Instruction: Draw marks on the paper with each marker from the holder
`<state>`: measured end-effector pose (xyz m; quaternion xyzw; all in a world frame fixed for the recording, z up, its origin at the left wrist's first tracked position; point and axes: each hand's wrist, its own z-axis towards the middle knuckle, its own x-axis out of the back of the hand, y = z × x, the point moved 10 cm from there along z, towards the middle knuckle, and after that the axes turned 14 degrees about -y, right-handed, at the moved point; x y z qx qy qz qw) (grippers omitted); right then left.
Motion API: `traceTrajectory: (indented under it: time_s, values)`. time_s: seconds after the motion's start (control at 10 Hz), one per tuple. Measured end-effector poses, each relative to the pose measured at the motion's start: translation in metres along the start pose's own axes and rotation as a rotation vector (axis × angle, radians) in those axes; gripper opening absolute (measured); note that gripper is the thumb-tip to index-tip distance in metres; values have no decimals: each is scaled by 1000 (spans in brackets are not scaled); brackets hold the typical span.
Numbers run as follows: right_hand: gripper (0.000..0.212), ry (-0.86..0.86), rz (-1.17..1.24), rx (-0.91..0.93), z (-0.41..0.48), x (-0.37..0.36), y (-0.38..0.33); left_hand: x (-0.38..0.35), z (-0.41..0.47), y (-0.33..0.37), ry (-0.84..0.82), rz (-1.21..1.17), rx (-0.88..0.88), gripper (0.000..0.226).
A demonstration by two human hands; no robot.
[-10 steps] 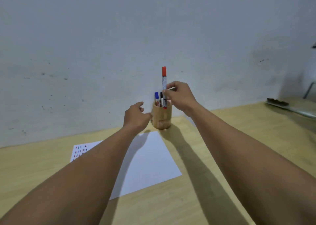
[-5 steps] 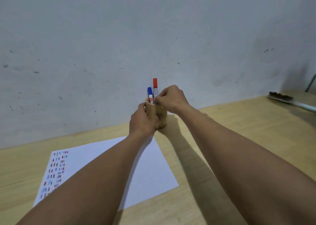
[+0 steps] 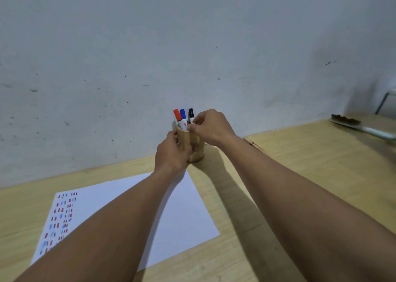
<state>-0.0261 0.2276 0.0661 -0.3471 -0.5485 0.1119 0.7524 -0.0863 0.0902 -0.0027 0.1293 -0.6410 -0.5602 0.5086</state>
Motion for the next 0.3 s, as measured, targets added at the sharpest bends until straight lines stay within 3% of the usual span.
traceTrajectory:
  time_s: [0.2,0.3]
  values:
    - [41,-2,-23,19,-13,6,-4,-2,0,-1,-62,15,14,63]
    - [43,90,80,36,-31,29,-7,3,-13,-4,-103,10,79,82]
